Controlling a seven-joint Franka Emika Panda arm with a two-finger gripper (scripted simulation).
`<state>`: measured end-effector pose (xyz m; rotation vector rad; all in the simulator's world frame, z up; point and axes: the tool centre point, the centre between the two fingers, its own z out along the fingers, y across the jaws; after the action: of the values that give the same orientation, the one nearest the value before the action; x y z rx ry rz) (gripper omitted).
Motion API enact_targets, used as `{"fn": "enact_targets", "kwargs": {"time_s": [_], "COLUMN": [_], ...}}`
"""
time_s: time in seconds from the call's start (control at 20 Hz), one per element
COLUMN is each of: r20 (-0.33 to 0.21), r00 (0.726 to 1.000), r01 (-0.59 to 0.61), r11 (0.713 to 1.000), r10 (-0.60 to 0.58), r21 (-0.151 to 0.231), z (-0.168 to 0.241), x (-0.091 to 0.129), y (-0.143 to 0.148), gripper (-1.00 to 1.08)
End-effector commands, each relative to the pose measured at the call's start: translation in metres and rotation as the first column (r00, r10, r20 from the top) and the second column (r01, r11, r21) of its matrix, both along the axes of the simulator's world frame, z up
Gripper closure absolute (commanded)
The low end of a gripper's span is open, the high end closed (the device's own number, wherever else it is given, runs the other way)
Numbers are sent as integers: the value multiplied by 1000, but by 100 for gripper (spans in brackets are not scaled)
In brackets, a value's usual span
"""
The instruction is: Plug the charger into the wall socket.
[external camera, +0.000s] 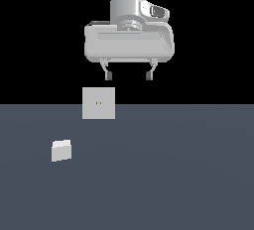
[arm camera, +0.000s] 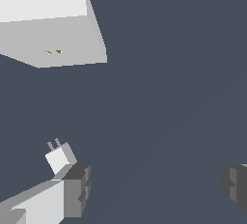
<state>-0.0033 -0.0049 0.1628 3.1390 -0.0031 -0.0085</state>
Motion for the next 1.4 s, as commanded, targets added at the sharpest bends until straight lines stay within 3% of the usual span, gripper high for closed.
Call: {"fn": "enact_targets", "kwargs": {"time_s": [0.0,0.6,0.95,1.35], "r20": [0,44,111,206], "r00": [1000,998,986,952], "r01": [0,-51,-127,-235], "r11": [1000,999,992,972], "r10": [0,50,124,226], "r21": [0,9,19,24], "z": [0,-10,-25,-47], "x": [0,-5,-14,-27], "y": [0,14,36,65], "gripper": [-92,-92,-92,-92]}}
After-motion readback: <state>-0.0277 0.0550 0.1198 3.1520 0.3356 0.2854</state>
